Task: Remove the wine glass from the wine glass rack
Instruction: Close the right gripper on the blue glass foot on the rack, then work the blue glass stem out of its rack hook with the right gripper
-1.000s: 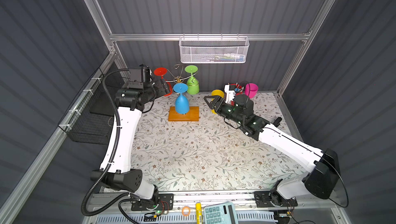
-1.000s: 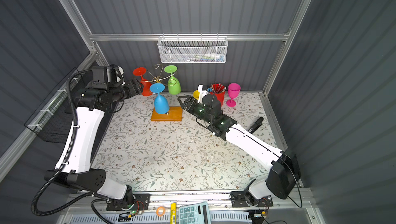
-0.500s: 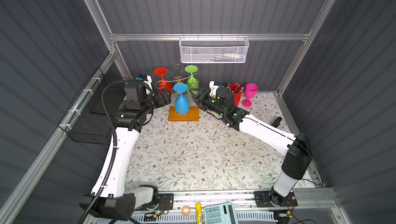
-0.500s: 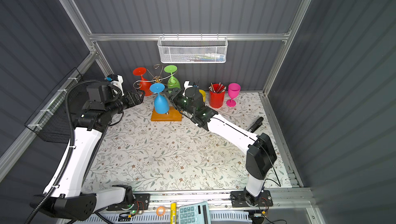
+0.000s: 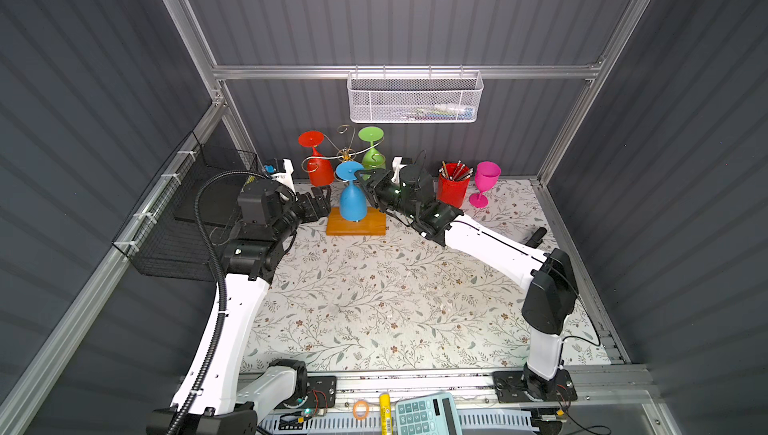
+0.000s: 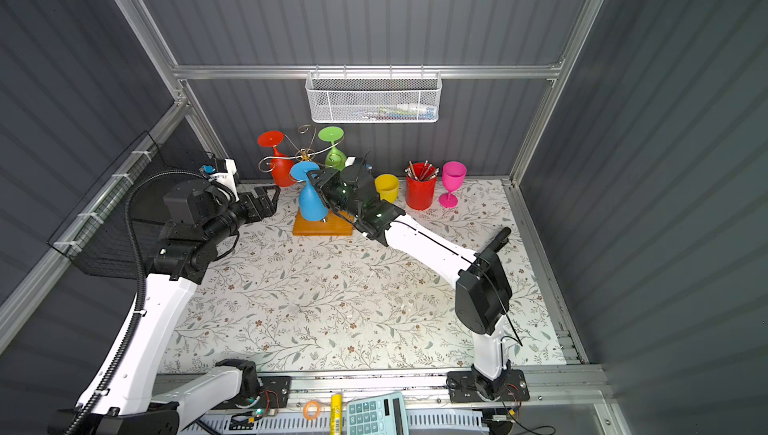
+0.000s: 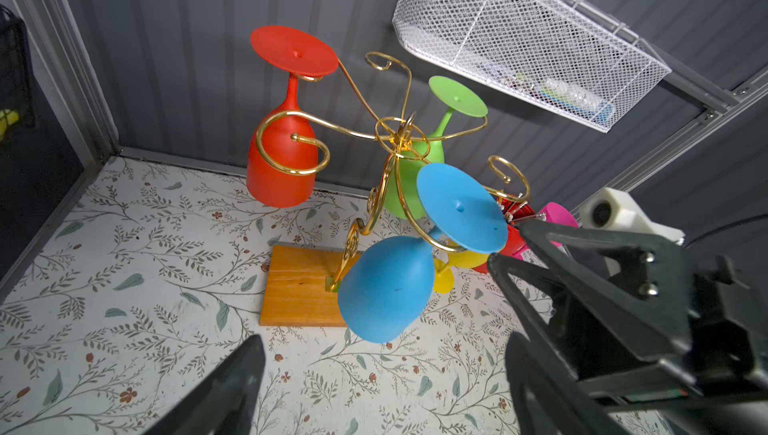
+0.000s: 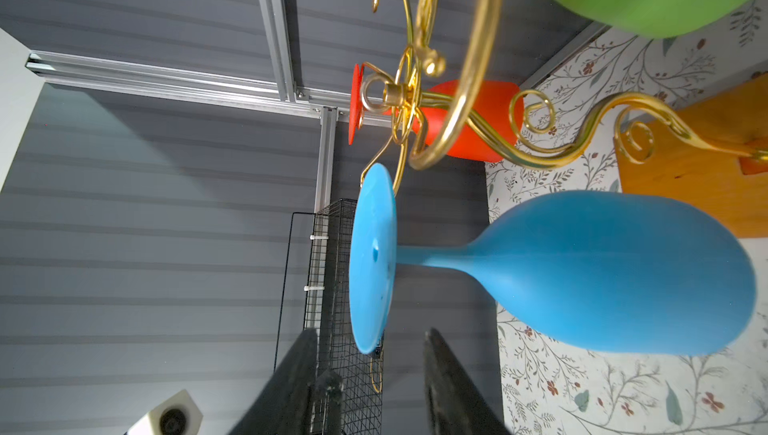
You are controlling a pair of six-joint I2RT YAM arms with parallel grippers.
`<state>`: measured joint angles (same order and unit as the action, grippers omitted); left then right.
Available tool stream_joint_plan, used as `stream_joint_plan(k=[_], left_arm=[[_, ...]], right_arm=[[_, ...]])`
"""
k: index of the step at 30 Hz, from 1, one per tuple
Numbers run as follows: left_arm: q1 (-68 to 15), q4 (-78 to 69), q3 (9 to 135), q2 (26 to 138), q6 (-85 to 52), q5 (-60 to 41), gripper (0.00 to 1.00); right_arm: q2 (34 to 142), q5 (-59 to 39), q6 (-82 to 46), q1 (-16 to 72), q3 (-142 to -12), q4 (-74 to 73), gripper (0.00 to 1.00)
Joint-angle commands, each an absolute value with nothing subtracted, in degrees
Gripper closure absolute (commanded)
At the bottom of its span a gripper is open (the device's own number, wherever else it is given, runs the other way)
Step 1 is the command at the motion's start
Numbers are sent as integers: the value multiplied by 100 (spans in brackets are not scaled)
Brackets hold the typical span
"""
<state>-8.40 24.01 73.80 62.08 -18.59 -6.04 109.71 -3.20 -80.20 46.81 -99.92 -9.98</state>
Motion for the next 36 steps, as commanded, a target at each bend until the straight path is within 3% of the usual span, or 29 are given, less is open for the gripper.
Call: stream_joint_plan(k=[1, 27, 36], left_arm=[[-826, 2202, 7325, 6099, -1705, -584, 10], [-825, 2092, 7168, 6016, -1733, -712, 10], [-826, 2082, 7146, 6014, -1714, -712, 10]], right_arm=[[11068, -137, -8068, 4711, -10238, -932, 59], [11398, 64, -8187, 4632, -10670, -1021, 95], [11330, 90, -8082, 4646, -10778, -1037, 98]])
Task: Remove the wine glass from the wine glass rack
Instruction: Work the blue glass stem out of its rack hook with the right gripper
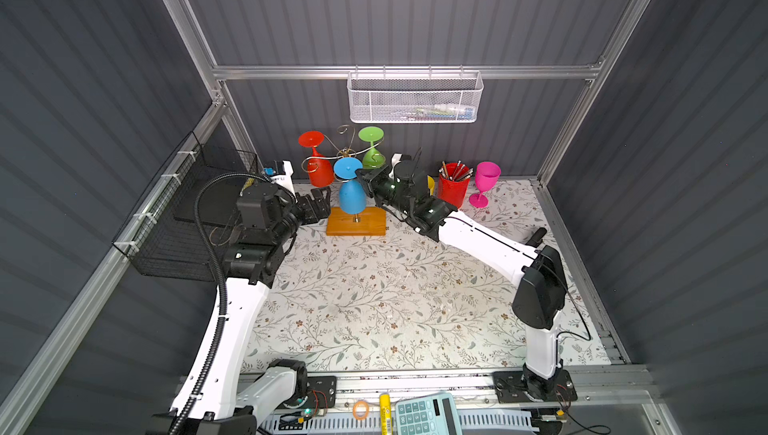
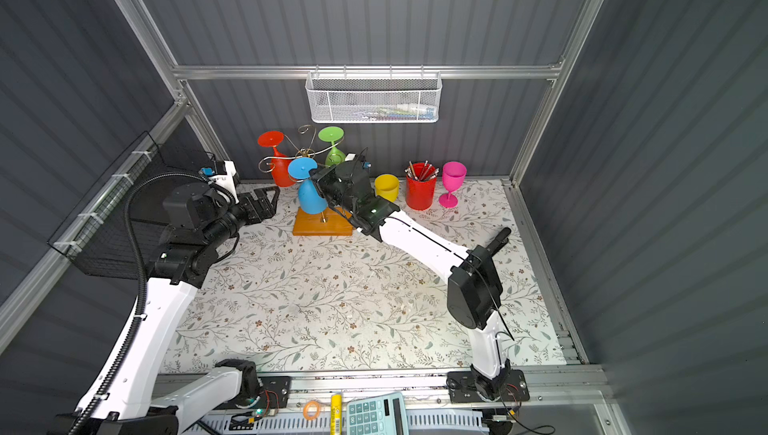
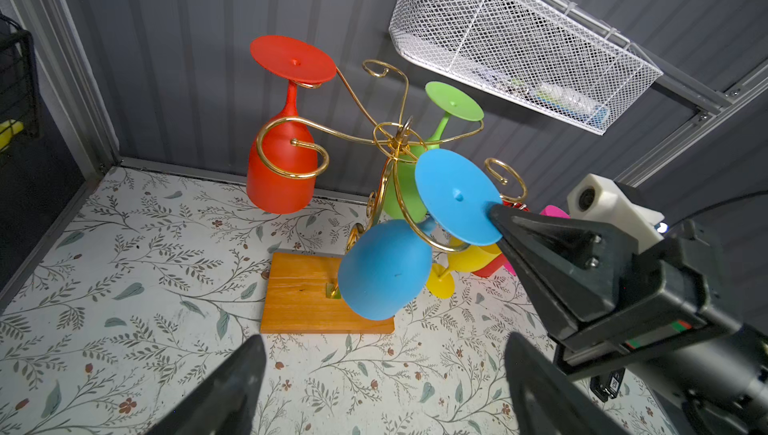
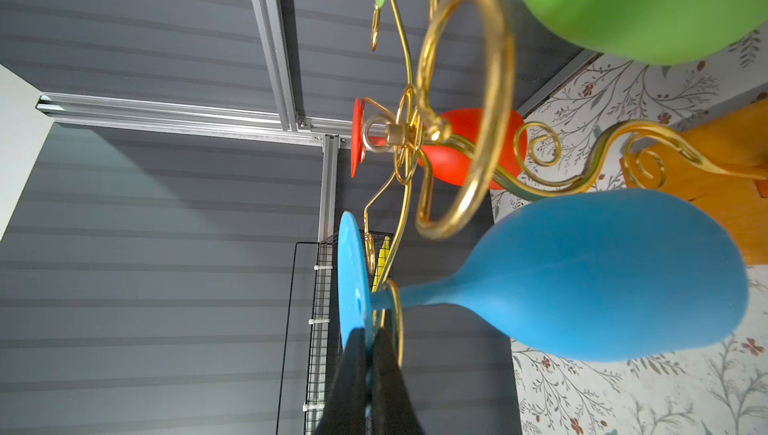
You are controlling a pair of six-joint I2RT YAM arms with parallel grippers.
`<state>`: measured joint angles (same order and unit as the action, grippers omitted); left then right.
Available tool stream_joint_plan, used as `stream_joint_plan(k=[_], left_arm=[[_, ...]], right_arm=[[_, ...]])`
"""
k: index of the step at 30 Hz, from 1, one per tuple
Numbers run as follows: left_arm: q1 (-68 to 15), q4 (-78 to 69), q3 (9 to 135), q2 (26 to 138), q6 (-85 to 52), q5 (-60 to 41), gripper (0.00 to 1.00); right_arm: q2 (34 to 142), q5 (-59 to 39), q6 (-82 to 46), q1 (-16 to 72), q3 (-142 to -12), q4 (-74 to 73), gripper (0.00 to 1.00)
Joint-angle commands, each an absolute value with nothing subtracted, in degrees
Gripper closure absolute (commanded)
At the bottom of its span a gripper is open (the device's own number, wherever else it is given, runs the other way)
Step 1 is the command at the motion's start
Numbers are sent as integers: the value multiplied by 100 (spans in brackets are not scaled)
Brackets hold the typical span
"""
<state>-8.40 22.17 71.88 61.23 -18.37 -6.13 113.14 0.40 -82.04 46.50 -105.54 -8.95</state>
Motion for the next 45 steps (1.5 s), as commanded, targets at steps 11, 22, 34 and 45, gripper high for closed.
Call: stream_joint_plan(k=[11, 22, 34, 45], left_arm=[[-826, 2098, 7132, 6026, -1683, -694, 10], [-826, 2114, 7163, 6033, -1687, -651, 10], [-826, 2247, 7138, 5897, -1690, 78, 10], [-826, 2246, 7137, 5897, -1661, 81, 10]], right_arm=[[11244, 258, -7827, 4658, -10880, -916, 98], [10958, 348, -7620, 4739, -10525, -897, 100], [11232, 275, -7621, 4940, -10897, -698, 100], [11781, 198, -7732, 4939, -11677, -457, 100]])
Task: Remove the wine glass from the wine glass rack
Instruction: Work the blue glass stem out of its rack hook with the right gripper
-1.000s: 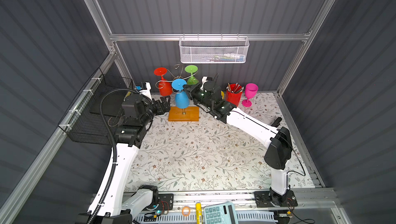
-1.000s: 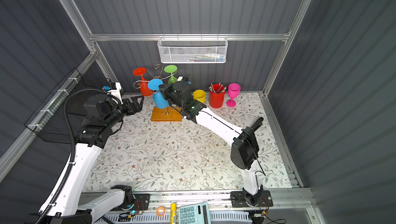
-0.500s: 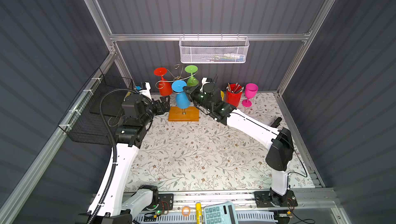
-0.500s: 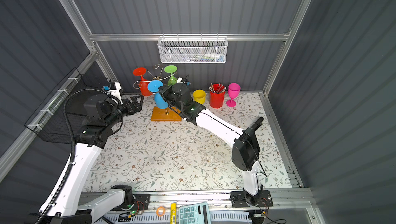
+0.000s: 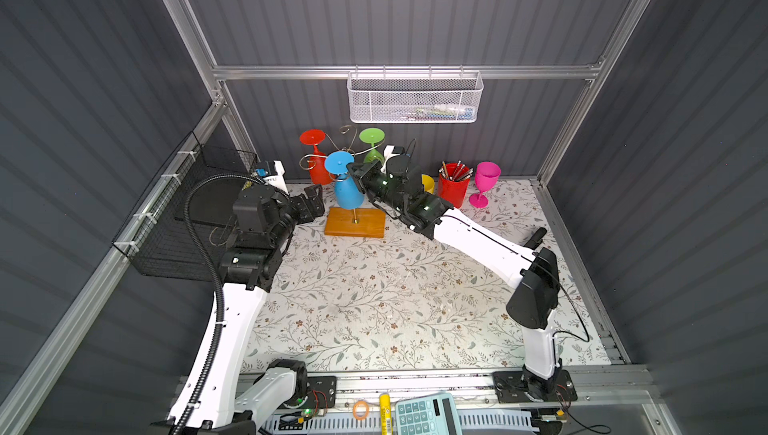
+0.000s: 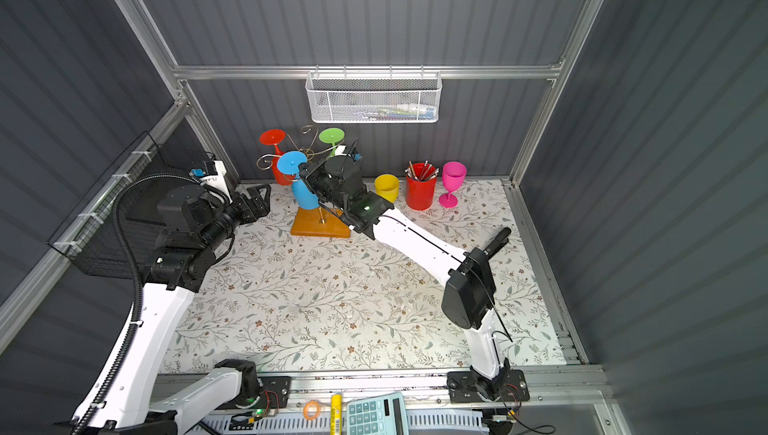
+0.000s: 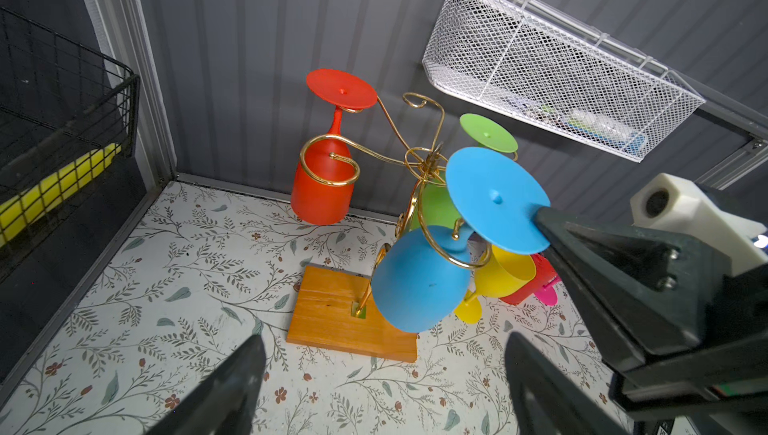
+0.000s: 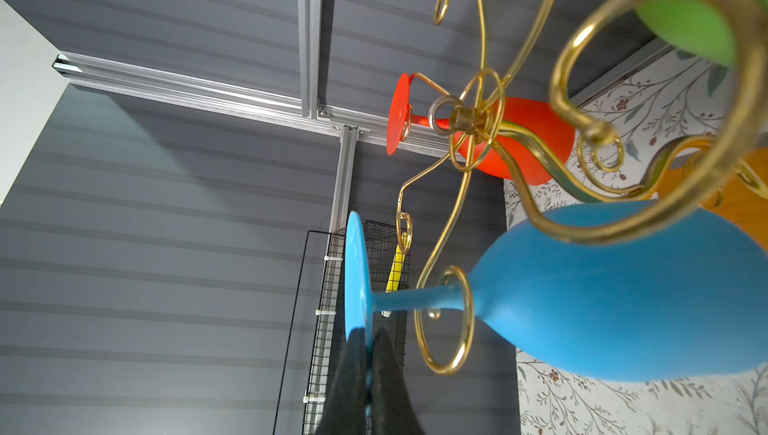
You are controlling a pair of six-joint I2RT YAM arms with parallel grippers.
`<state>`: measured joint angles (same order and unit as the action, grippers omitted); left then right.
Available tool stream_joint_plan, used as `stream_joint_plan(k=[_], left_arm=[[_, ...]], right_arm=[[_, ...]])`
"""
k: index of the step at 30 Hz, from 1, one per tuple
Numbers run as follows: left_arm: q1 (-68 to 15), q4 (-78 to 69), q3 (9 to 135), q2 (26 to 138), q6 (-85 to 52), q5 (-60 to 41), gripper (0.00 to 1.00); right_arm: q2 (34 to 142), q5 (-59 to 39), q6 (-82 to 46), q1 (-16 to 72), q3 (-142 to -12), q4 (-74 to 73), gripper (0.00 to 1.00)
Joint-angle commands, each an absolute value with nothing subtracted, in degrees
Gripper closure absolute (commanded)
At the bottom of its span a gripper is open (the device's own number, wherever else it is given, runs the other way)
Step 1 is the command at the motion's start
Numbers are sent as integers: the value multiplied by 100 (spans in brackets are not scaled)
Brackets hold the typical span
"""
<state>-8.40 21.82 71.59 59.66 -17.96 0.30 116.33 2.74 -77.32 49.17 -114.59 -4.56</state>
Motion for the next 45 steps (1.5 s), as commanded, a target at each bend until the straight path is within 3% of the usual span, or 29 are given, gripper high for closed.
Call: stream_joint_plan(k=[1, 26, 45], left_arm=[[-826, 2237, 7137, 5904, -1661, 71, 10], [-826, 2256, 7102, 5845, -1636, 361, 10], [-817, 2239, 7073, 5778, -1623, 395, 10]], right_arm=[[11803, 185, -7734, 4944, -11706, -453, 100], [11154, 238, -7577, 5097, -10863, -615, 100], [11719, 213, -7585, 5185, -11786, -241, 100]])
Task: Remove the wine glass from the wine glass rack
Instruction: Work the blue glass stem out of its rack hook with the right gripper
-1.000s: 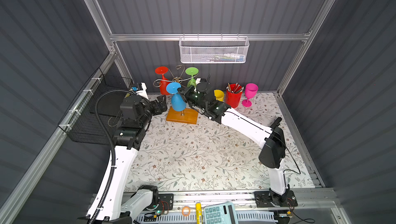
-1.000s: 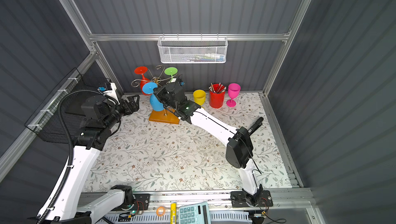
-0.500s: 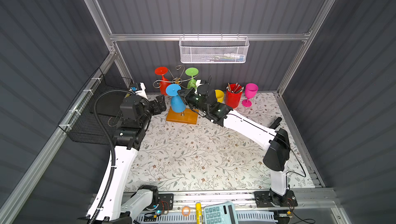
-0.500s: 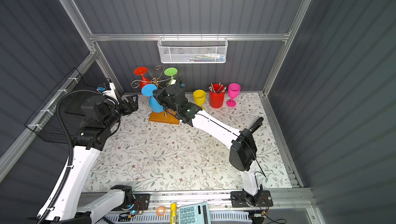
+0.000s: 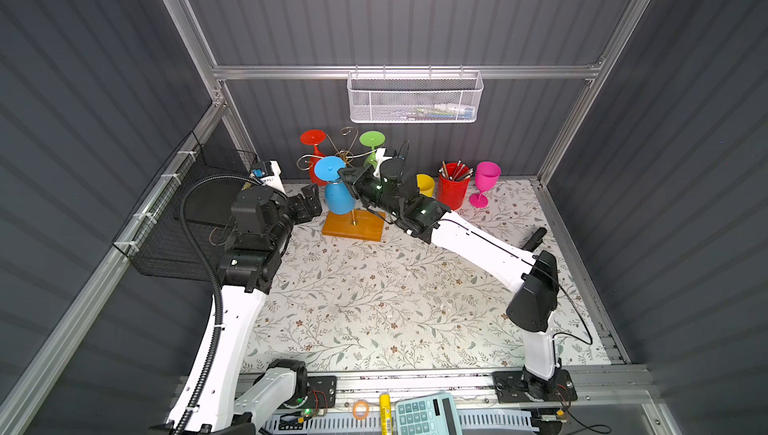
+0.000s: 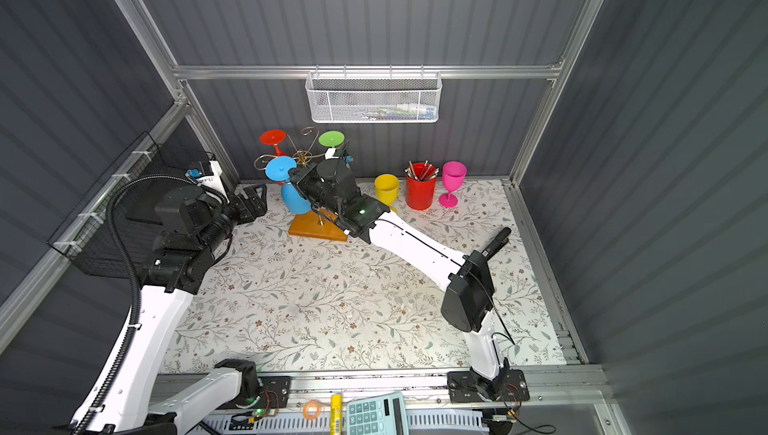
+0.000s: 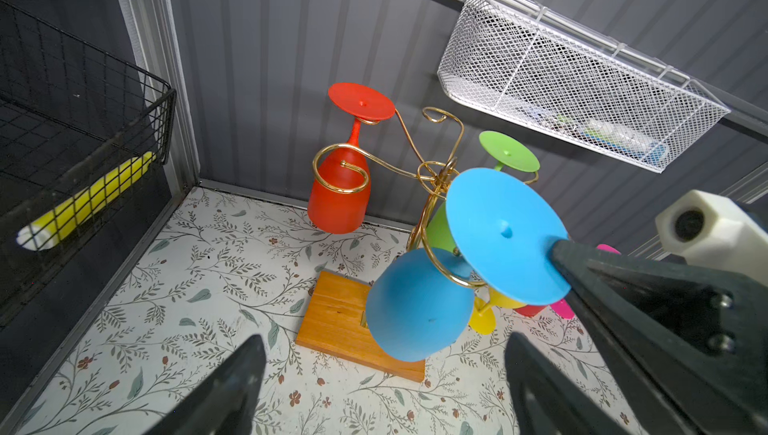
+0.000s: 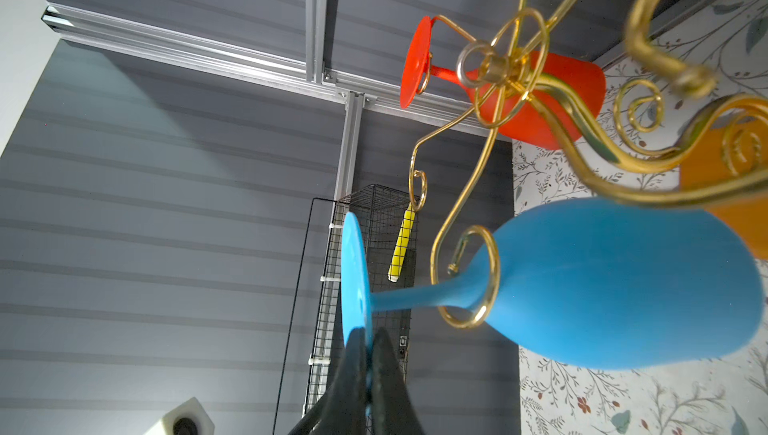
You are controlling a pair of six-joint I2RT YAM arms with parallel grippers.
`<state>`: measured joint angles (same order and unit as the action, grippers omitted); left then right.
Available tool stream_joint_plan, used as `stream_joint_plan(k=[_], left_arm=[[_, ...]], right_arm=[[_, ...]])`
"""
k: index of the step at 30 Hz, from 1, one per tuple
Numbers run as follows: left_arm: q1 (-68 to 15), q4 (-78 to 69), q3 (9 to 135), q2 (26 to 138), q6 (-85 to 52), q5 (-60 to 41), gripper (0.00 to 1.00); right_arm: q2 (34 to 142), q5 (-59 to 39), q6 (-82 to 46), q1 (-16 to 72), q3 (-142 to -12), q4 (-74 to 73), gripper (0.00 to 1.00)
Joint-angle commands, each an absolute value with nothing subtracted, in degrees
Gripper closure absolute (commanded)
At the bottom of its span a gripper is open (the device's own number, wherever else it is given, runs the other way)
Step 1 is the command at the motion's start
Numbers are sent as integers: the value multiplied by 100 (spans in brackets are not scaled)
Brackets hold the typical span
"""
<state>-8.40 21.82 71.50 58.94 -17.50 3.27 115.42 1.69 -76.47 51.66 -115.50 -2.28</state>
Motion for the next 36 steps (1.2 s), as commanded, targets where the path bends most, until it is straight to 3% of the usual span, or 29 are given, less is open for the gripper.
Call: stream_joint_plan(k=[1, 21, 36], left_arm=[[-817, 2237, 7073, 5774, -1622, 388, 10], [-817, 2188, 7022, 5726, -1604, 345, 10], [-818, 2194, 7001, 5771, -1583, 363, 10]], right_arm=[[11763, 229, -7591, 5185, -11835, -229, 100], [12048, 394, -7690, 4962, -12226, -195, 100], [11548, 410, -7837, 4736, -11480, -597, 100]])
